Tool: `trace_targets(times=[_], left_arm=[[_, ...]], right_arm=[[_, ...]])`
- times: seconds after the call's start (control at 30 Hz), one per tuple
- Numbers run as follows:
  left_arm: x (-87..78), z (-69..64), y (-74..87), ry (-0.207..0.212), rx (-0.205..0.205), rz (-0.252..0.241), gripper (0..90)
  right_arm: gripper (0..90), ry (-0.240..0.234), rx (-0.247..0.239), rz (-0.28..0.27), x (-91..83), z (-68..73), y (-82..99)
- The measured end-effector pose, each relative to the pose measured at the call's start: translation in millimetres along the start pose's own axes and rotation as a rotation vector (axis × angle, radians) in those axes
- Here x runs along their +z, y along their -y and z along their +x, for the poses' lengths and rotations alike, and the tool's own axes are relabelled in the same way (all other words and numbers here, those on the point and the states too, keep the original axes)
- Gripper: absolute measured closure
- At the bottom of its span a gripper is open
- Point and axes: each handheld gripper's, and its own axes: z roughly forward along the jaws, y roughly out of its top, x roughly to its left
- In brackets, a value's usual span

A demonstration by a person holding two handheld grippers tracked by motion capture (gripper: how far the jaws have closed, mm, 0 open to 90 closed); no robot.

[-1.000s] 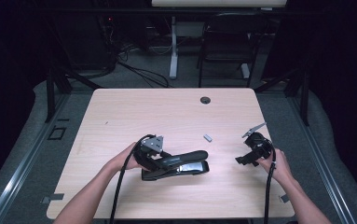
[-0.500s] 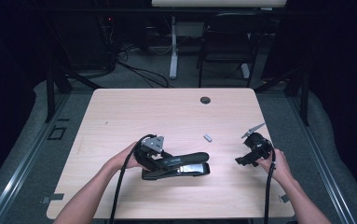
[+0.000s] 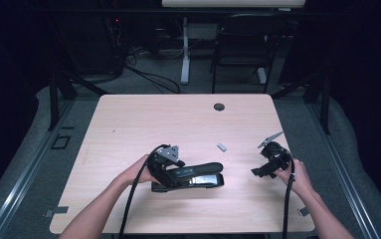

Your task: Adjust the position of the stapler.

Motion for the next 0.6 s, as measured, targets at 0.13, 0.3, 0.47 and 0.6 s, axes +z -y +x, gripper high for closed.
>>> trace_targets(times=[0.13,0.3,0.47,0.6], left_arm=[[-8.5,-3.8,2.8,-0.027,-0.039,-0.042,15.7],[-25.2,-10.0,2.9,-0.065,-0.094,-0.123,10.7],[-30.8,-15.8,-2.4,-0.085,-0.130,-0.168,3.0],[-29.8,-20.2,-10.4,-0.134,-0.154,-0.189,0.1]], right_arm=[[9.9,0.001,0.002,-0.009,-1.1,0.7,0.2],[11.9,-0.001,-0.003,-0.013,-1.3,1.4,-0.1],[11.7,0.005,-0.005,-0.012,-1.7,1.2,0.0],[11.6,0.005,-0.010,-0.003,-2.5,0.1,-0.6]])
